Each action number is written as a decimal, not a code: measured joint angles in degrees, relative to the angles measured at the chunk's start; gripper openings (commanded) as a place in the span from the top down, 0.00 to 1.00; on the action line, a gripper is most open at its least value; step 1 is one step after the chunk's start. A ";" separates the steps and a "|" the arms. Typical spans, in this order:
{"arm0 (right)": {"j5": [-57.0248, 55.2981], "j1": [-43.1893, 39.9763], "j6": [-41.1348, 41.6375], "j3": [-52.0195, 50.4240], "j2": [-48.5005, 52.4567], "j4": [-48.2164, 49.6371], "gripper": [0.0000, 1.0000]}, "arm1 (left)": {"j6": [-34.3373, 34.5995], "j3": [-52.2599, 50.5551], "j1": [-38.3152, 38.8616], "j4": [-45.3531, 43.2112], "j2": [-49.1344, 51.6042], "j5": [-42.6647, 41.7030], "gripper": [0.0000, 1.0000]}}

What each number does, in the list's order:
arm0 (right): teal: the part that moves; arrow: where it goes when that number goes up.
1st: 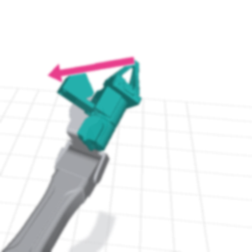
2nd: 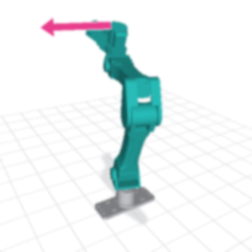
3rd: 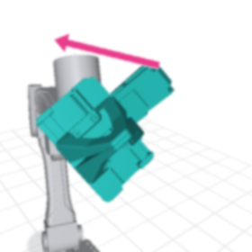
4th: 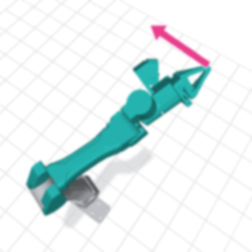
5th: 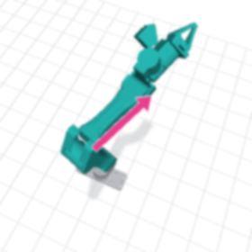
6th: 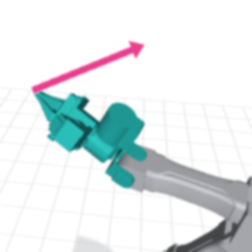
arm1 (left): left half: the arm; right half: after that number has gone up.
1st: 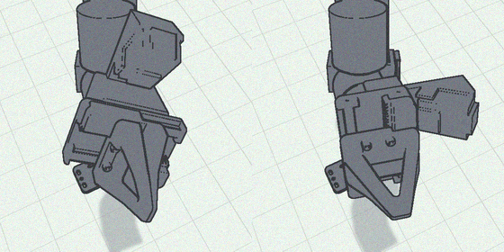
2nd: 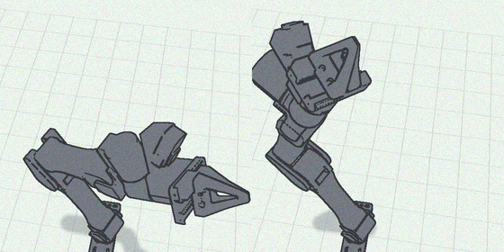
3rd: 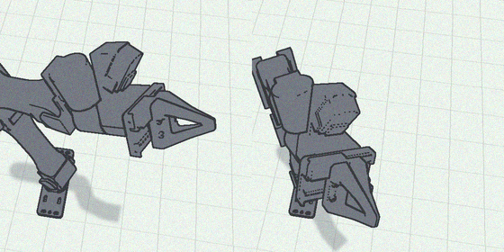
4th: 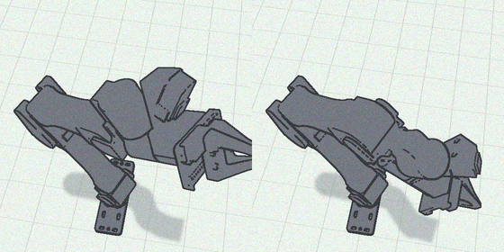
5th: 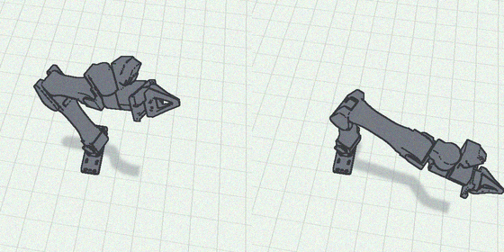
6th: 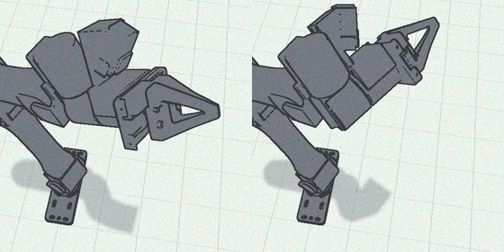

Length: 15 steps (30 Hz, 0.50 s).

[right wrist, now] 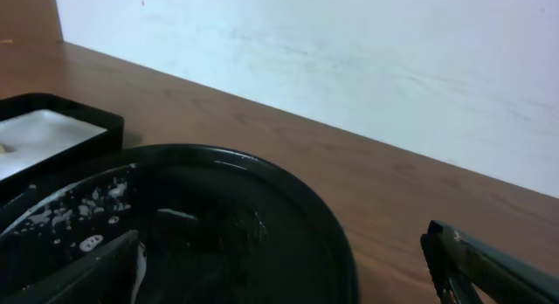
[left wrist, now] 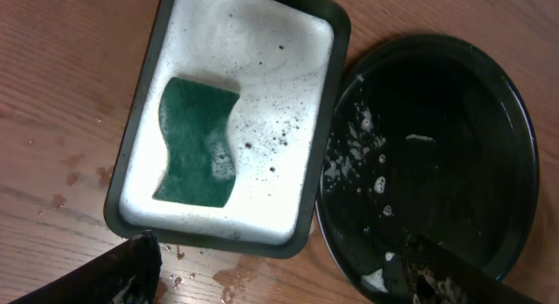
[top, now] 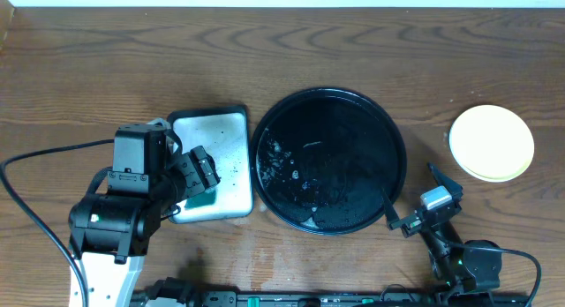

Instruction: Clean dirty plates on tray and stack at the side

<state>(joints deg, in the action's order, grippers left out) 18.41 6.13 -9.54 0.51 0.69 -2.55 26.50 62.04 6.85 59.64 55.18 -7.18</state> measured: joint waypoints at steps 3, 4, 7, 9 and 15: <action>-0.02 0.00 0.00 0.00 0.00 0.00 0.01 | 0.00 0.00 0.00 0.00 0.00 0.00 0.12; -0.02 0.00 0.00 0.00 0.00 0.00 0.01 | 0.00 0.00 0.00 0.00 0.00 0.00 0.12; -0.02 0.00 0.00 0.00 0.00 0.00 0.01 | 0.00 0.00 0.00 0.00 0.00 0.00 0.12; -0.02 0.00 0.00 0.00 0.00 0.00 0.01 | 0.00 0.00 0.00 0.00 0.00 0.00 0.12; -0.02 0.00 0.00 0.00 0.00 0.00 0.01 | -0.87 0.00 0.00 1.31 0.00 0.31 0.12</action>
<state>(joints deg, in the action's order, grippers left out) 18.39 6.13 -9.54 0.51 0.69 -2.55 25.63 62.04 6.85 60.95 55.18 -6.87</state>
